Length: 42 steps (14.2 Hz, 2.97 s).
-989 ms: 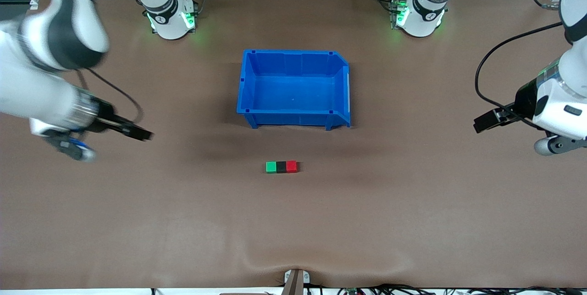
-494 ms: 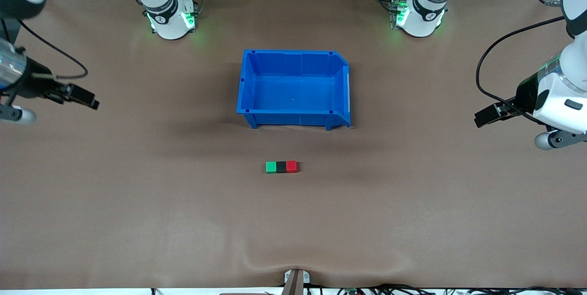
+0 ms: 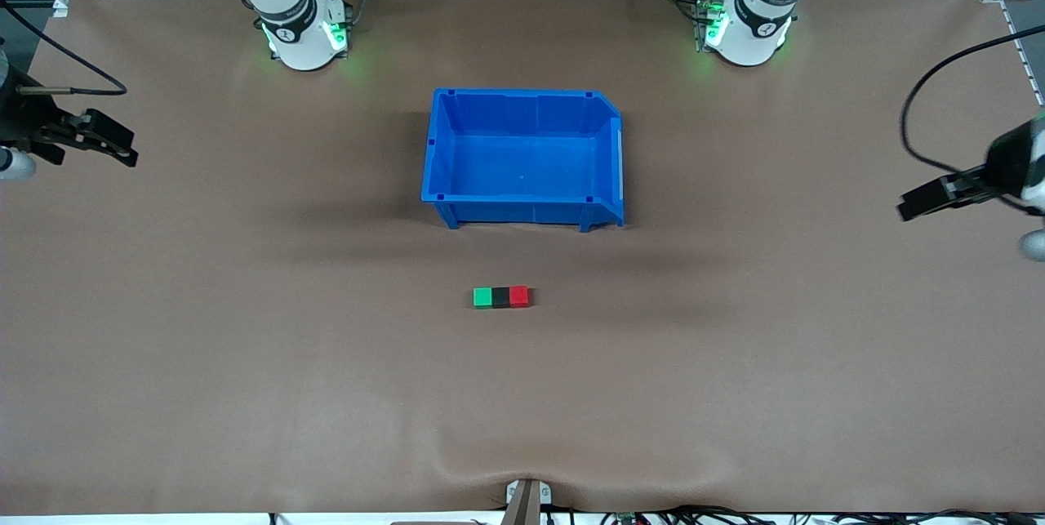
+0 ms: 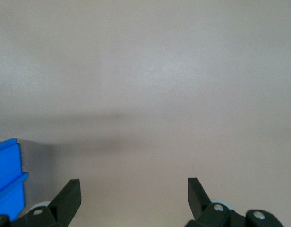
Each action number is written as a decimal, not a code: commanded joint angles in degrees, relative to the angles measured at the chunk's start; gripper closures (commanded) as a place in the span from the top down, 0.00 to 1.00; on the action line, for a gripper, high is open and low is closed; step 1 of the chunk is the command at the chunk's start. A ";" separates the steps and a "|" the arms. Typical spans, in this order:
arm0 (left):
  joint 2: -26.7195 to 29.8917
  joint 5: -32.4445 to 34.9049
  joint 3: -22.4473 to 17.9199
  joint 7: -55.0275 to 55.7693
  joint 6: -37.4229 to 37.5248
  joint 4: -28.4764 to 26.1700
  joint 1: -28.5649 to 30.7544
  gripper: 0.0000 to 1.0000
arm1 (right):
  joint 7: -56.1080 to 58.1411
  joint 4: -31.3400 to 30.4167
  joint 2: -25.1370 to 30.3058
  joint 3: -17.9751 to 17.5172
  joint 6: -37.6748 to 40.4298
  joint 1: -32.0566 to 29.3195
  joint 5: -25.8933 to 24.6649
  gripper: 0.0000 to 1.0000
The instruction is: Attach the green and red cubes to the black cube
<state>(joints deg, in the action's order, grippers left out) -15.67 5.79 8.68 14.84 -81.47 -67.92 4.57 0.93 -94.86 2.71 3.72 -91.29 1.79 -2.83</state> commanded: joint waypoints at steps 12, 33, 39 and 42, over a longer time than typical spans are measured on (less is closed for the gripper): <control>24.28 -4.73 0.64 -1.57 -2.64 -28.14 0.09 1.00 | -3.21 -0.24 5.11 -0.38 6.12 -3.81 4.59 1.00; 22.78 -3.94 3.63 0.19 2.97 -21.64 0.09 1.00 | -3.13 3.89 3.36 -0.47 6.73 -4.07 4.59 1.00; 22.61 -3.94 3.63 -0.17 4.30 -21.81 0.18 1.00 | -3.13 3.89 3.36 -0.47 6.82 -4.07 4.50 1.00; 22.70 -3.94 3.80 -2.44 4.74 -21.81 -0.09 1.00 | -3.13 3.89 3.36 -0.47 6.91 -3.99 4.59 1.00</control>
<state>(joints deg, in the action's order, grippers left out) 7.69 0.87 11.95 14.16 -78.37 -91.38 4.60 -1.73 -92.12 6.52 4.10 -84.96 -0.93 1.02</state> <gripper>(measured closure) 0.000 0.000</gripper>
